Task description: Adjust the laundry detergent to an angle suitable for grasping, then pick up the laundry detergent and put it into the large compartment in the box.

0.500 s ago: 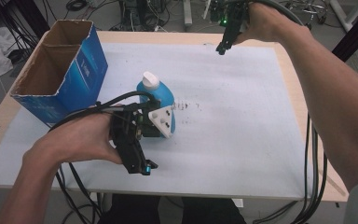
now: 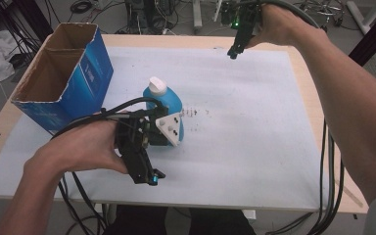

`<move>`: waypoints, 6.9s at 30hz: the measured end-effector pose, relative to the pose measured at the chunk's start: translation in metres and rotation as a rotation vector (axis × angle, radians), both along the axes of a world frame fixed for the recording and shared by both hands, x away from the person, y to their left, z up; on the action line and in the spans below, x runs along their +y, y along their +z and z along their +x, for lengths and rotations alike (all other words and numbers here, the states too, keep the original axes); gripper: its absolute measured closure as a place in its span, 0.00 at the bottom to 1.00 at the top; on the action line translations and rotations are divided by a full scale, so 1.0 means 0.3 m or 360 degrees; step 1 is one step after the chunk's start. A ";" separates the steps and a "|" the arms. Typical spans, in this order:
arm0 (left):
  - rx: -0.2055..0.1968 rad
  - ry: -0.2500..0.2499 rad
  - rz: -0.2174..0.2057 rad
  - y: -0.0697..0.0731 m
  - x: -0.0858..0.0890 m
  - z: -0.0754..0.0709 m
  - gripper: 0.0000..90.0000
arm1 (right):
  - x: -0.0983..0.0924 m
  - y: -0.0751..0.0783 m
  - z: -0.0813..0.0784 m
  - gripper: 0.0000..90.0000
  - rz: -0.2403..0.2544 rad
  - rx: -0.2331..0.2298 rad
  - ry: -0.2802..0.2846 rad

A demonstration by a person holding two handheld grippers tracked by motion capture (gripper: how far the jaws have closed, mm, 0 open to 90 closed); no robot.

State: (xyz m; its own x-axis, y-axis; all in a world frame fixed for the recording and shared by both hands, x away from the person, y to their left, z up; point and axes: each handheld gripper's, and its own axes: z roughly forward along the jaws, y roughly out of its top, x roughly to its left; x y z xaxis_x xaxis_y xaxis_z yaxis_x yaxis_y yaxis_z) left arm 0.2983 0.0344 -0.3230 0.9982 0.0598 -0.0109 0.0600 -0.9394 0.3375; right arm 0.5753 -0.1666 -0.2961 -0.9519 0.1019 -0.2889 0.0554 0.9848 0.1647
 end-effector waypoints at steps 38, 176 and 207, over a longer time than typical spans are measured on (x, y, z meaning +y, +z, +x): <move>0.0009 0.0008 -0.0030 0.013 0.022 -0.009 0.17 | -0.017 -0.010 -0.012 0.13 -0.0031 0.0000 -0.0027; -0.0039 -0.0731 0.0223 0.094 -0.028 0.380 0.24 | -0.072 0.009 -0.032 0.13 -0.0068 -0.0017 0.0037; -0.0065 -0.0777 0.0258 0.100 -0.035 0.377 0.40 | -0.089 0.015 -0.039 0.13 -0.0079 -0.0021 0.0015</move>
State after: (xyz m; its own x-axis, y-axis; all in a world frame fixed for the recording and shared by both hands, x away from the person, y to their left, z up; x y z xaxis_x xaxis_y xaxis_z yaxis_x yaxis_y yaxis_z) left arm 0.4114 0.0239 -0.2930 0.9094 -0.4158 -0.0004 -0.4091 -0.8950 0.1778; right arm 0.5637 -0.1933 -0.2916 -0.9489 0.0782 -0.3057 0.0442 0.9922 0.1164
